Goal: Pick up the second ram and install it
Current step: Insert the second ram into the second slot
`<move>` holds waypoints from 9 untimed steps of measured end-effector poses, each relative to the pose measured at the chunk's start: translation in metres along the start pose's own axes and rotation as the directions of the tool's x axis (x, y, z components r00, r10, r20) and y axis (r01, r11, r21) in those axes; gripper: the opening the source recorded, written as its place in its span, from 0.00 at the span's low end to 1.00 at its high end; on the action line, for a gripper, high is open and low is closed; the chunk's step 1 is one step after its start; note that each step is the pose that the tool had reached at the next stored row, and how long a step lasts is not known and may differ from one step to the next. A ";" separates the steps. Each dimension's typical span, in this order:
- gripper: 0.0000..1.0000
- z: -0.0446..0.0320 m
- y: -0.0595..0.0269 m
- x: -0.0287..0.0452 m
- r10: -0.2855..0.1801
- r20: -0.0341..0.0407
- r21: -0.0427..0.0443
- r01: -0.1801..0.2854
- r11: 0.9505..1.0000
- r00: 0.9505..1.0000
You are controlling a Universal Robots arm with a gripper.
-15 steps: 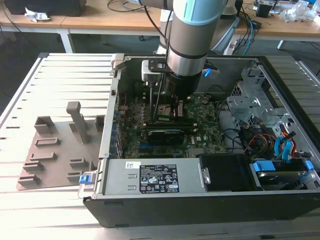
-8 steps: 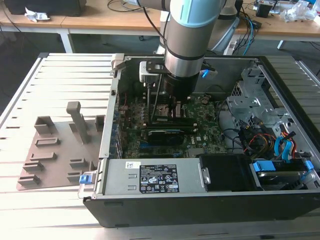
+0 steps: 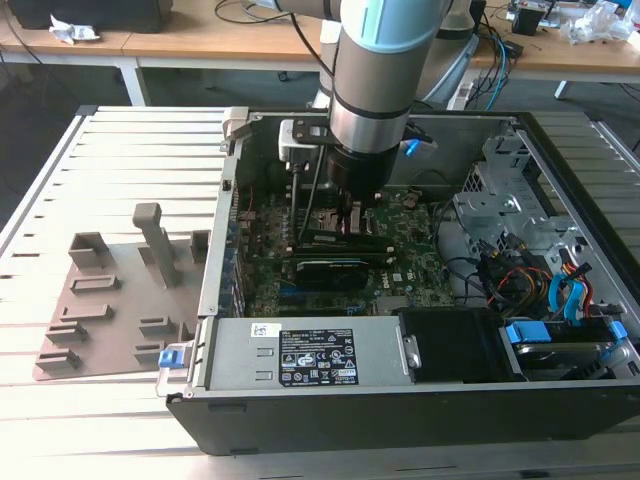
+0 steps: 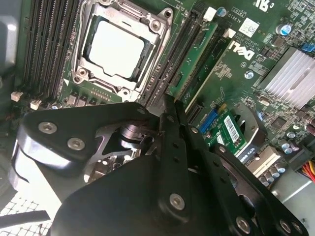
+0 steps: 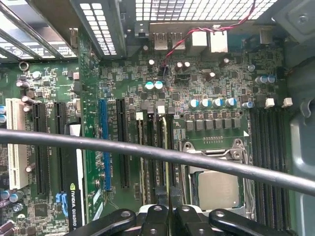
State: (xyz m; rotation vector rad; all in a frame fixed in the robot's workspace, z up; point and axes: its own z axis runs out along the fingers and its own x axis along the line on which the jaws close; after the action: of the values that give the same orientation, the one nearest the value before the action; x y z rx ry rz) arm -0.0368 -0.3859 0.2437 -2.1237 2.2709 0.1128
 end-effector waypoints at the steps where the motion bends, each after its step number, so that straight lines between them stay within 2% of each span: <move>1: 0.13 0.0003 0.0000 0.0000 -0.003 0.000 0.000 0.003 1.000 1.000; 9: 0.13 0.0051 -0.0019 0.0003 -0.005 0.000 -0.003 0.005 1.000 1.000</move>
State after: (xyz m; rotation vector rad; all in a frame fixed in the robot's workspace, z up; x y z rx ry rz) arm -0.0351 -0.3859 0.2385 -2.1308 2.2665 0.1153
